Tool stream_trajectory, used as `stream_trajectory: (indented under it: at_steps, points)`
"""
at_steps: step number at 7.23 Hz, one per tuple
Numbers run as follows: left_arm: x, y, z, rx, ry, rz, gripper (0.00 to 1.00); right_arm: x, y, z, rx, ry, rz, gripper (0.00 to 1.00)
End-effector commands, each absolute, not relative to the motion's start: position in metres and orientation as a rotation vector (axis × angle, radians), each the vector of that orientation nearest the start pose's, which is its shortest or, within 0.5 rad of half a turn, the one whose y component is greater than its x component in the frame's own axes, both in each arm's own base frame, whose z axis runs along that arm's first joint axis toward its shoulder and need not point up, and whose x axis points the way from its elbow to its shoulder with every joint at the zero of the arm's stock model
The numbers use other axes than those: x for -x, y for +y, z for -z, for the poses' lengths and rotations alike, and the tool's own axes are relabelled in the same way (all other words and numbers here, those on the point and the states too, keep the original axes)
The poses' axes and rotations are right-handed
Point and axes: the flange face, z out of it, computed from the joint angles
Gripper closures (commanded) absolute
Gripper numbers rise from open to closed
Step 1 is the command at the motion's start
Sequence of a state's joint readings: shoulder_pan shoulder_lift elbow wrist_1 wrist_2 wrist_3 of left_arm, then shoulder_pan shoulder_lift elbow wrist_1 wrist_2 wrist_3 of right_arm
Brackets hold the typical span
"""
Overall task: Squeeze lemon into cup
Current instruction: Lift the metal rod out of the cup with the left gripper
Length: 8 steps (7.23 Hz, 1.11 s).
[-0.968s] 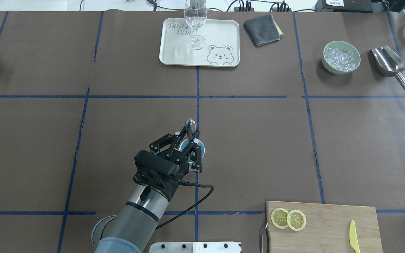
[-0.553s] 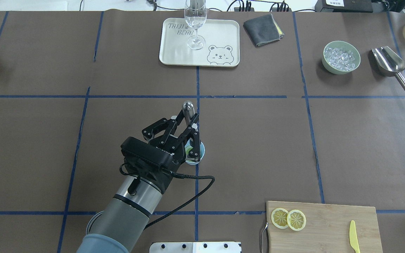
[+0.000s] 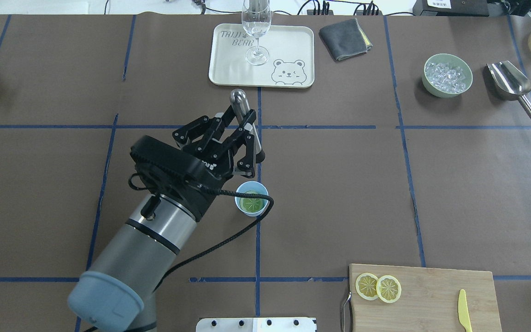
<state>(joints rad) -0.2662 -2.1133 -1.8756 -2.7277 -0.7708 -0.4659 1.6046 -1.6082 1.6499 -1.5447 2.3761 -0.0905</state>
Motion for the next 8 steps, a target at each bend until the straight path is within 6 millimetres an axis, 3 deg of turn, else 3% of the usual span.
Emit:
stream_trajectory:
  at_steps: [1, 4, 7, 8]
  points:
    - [-0.409, -0.359, -0.126, -1.536, 1.101, 0.127, 1.0, -0.078, -0.48, -0.629, -0.121, -0.799, 0.084, 0.0]
    - [-0.355, -0.387, -0.178, -1.497, 1.102, -0.06, 1.0, -0.078, -0.48, -0.627, -0.125, -0.799, 0.084, 0.0]
    - [-0.314, -0.386, -0.236, -1.391, 1.095, -0.151, 1.0, -0.078, -0.48, -0.623, -0.132, -0.798, 0.087, 0.0]
    - [-0.28, -0.395, -0.25, -1.353, 1.109, -0.221, 1.0, -0.078, -0.479, -0.625, -0.129, -0.799, 0.086, 0.0]
